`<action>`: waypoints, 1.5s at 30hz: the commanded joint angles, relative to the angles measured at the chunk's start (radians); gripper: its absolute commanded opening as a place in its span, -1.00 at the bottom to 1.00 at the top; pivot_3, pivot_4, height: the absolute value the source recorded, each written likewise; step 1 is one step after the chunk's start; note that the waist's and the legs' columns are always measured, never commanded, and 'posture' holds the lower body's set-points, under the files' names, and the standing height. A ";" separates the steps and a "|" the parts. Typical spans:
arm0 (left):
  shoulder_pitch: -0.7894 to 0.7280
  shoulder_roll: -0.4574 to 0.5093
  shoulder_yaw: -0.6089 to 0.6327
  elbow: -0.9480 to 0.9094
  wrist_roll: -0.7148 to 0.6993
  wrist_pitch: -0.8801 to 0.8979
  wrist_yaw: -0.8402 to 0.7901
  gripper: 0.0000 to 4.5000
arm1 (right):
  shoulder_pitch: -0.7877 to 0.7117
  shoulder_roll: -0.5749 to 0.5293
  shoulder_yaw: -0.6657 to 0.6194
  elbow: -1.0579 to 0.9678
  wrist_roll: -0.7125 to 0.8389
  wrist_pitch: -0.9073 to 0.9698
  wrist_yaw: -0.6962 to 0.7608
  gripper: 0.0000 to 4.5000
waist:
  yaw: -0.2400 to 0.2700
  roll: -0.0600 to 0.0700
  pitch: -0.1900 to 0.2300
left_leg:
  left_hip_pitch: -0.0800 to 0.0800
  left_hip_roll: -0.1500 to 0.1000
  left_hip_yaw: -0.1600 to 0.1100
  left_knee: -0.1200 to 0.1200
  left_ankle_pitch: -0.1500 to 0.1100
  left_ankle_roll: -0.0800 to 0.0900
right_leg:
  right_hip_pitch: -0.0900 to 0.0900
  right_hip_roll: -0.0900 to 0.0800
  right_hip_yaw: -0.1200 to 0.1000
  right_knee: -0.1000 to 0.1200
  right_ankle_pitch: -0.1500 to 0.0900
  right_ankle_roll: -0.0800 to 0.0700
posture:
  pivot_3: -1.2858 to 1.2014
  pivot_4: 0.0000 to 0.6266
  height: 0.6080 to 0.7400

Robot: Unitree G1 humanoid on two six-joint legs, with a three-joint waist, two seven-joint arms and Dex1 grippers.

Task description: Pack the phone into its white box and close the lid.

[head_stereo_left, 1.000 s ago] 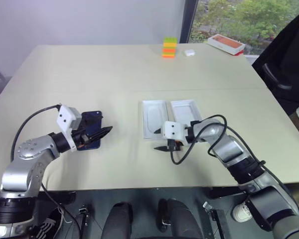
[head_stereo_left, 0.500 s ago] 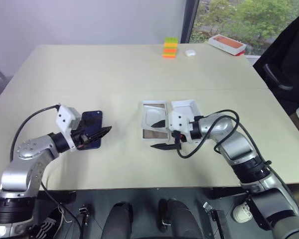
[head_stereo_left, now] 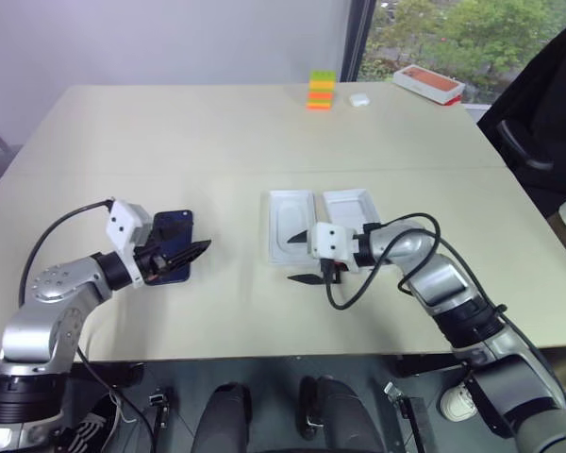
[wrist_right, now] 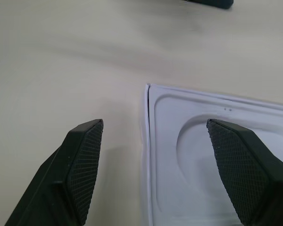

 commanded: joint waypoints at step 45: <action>-0.242 0.152 0.195 0.629 -0.189 0.595 0.064 0.33 | -0.220 0.477 0.139 0.331 -0.213 -0.072 -0.378 -0.98 | -0.026 -0.001 0.000 | 0.000 0.000 0.000 0.000 0.000 0.000 | -0.002 -0.002 0.000 0.006 0.000 0.000 | 0.03 -0.52 1.00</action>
